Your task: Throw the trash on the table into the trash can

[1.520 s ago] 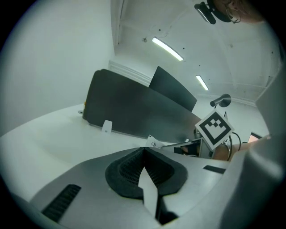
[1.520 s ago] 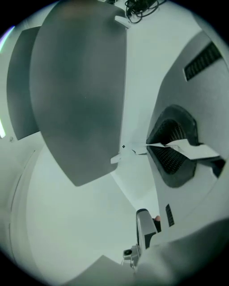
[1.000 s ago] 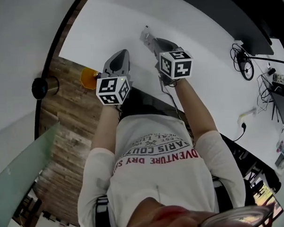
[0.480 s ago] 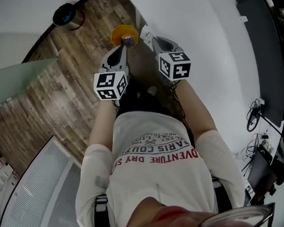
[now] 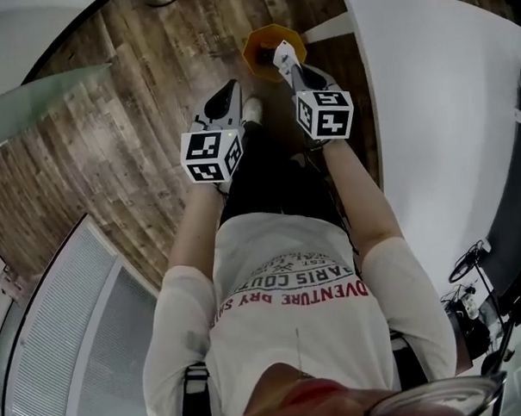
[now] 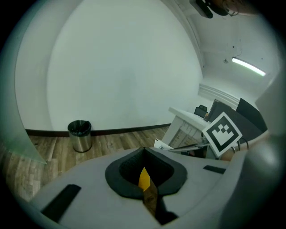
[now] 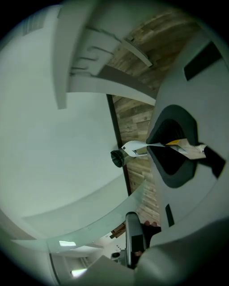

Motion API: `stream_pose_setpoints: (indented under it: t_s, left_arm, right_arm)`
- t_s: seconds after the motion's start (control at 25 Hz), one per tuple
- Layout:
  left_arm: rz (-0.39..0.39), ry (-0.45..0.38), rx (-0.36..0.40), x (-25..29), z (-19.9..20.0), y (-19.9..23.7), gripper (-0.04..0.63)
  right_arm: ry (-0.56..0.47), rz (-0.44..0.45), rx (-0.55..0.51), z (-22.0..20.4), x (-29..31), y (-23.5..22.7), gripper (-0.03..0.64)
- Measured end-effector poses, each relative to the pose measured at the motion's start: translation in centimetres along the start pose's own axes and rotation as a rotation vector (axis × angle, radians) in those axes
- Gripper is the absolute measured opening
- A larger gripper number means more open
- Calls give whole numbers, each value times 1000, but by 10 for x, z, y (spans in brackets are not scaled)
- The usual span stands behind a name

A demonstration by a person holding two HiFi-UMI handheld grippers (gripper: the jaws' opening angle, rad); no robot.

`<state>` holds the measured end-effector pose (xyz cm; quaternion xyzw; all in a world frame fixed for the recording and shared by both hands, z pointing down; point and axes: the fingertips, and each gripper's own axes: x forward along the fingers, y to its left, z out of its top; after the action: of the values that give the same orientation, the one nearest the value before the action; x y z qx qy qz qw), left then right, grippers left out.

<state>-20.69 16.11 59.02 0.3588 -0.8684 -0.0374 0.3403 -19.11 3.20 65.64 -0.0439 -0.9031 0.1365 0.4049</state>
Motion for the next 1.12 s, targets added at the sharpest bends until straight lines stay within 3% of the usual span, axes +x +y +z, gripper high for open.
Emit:
stream_pose_setpoints:
  t_s: [0.4,0.68,0.72,0.76,0.92,1.12]
  left_arm:
    - [2,89,-80,126,-132,94,23]
    - [12,157,-125,158,-214,123,23]
    - [9,164,-123,159,-220,123,23]
    - [5,169,-117,159,-223,122,23]
    - [0,164,-119,152,-220,114,23]
    - [-6,134,-133,125,-180,91,23]
  right_arm:
    - [126,-58,-30,-116,188,-58,29]
    - [217,-110,-31,-200,252,-83,33]
    - [223,-122,-36,-206,254,-85,92]
    - [229,-126,-41,-210,255,-85,199]
    - [230,-110,-53,-209,243,-76,207]
    - [164,-102,-39,-163,197,-57,171]
